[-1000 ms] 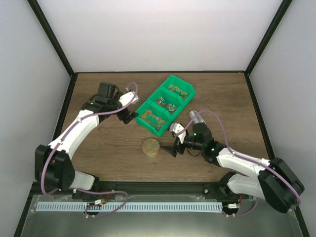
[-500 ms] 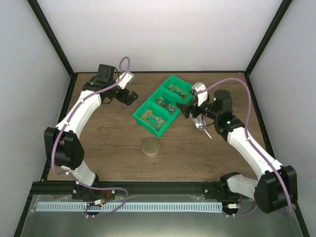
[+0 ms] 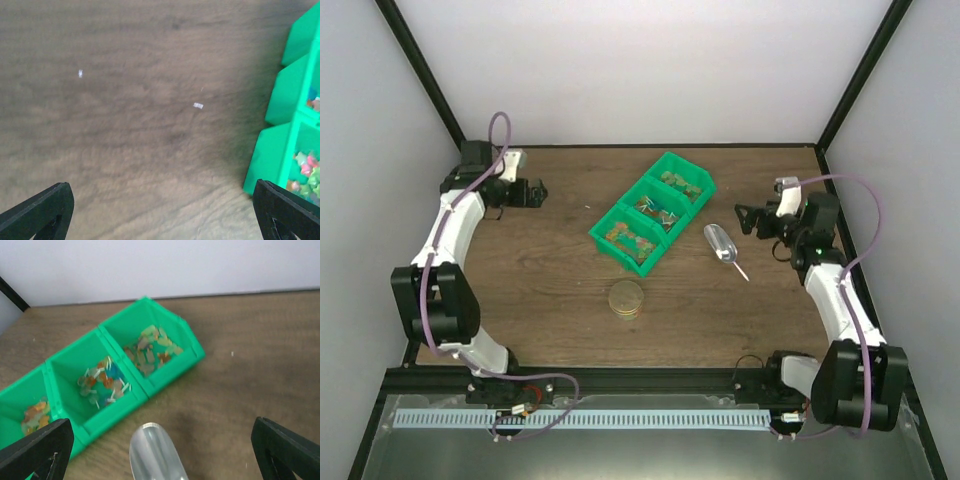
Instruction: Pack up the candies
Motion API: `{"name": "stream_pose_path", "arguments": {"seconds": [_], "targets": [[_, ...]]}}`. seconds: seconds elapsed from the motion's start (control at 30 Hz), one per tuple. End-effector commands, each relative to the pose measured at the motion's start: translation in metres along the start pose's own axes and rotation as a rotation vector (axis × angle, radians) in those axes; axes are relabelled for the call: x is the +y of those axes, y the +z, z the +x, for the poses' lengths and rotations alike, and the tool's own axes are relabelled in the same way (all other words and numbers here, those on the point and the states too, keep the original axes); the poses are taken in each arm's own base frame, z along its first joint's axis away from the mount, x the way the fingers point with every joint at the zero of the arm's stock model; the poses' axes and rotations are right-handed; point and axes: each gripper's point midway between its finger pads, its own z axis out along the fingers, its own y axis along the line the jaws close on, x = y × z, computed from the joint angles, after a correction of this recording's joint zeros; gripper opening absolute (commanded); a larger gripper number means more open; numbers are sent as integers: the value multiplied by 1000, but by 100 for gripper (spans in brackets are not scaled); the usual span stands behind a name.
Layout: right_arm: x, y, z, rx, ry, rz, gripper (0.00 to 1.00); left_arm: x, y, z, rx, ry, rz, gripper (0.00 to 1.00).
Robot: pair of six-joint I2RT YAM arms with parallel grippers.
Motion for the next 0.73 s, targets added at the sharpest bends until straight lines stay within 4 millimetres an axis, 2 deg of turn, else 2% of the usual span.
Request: {"name": "stream_pose_path", "arguments": {"seconds": [0.0, 0.17, 0.27, 0.43, 0.7], "targets": [[2, -14, 21, 16, 26, 4, 100, 7, -11, 24, 5, -81, -53, 100], [6, -26, 34, 7, 31, 20, 100, 10, -11, 58, 29, -106, -94, 100], [6, -31, 43, 1, 44, 36, 100, 11, -13, 70, 32, -111, -112, 100], [8, -36, 49, -7, 48, 38, 100, 16, -18, 73, 25, -124, -150, 100], [9, -37, 47, -34, 55, 34, 100, 17, -25, 64, -12, -134, -164, 100]]}}
